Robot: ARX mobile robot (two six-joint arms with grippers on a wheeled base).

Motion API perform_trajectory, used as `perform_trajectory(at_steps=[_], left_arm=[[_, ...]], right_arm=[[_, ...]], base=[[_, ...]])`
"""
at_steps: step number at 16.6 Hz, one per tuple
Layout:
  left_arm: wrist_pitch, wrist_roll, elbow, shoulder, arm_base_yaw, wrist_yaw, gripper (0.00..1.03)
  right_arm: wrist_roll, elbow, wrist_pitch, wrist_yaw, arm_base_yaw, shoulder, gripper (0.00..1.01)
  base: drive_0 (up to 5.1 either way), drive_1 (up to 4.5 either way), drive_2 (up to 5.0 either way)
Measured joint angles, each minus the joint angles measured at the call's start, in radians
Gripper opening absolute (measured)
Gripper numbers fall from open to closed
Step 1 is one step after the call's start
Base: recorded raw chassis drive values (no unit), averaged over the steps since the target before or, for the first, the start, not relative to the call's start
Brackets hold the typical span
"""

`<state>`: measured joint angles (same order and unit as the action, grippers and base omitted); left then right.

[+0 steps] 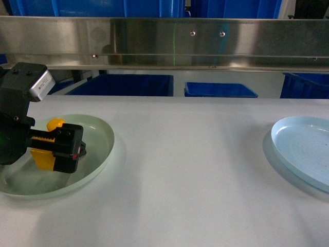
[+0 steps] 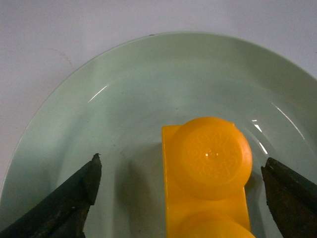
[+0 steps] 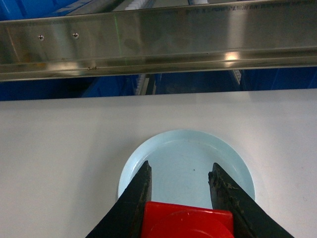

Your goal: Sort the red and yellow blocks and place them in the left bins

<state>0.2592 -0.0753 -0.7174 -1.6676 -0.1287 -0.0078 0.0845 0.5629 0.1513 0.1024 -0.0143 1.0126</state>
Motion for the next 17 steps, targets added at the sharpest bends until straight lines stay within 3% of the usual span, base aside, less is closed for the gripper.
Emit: perform_trajectory(at_steps=[1, 2, 3, 4, 11, 17], left_arm=[[-0.004, -0.002, 0.0, -0.003, 0.001, 0.001, 0.88], [-0.005, -0.003, -0.001, -0.012, 0.006, 0.011, 0.68], [0.002, -0.005, -0.003, -0.015, 0.009, 0.018, 0.39], [0.019, -0.005, -0.01, -0.012, 0.035, 0.024, 0.29], [0.007, 0.013, -0.036, 0.116, 0.09, 0.044, 0.29], [-0.211, 0.114, -0.053, 0.472, 0.098, 0.054, 0.29]], right_arm=[[0.0, 0.0, 0.0, 0.0, 0.0, 0.0, 0.29], [0.0, 0.0, 0.0, 0.0, 0.0, 0.0, 0.29], [0.0, 0.0, 0.0, 0.0, 0.0, 0.0, 0.29], [0.0, 0.0, 0.0, 0.0, 0.0, 0.0, 0.29], [0.0, 0.0, 0.0, 0.0, 0.0, 0.0, 0.29], [0.0, 0.0, 0.0, 0.0, 0.0, 0.0, 0.29]], base=[[0.0, 0.0, 0.0], [0.0, 0.0, 0.0], [0.0, 0.0, 0.0], [0.0, 0.0, 0.0], [0.0, 0.0, 0.0], [0.0, 0.0, 0.0]])
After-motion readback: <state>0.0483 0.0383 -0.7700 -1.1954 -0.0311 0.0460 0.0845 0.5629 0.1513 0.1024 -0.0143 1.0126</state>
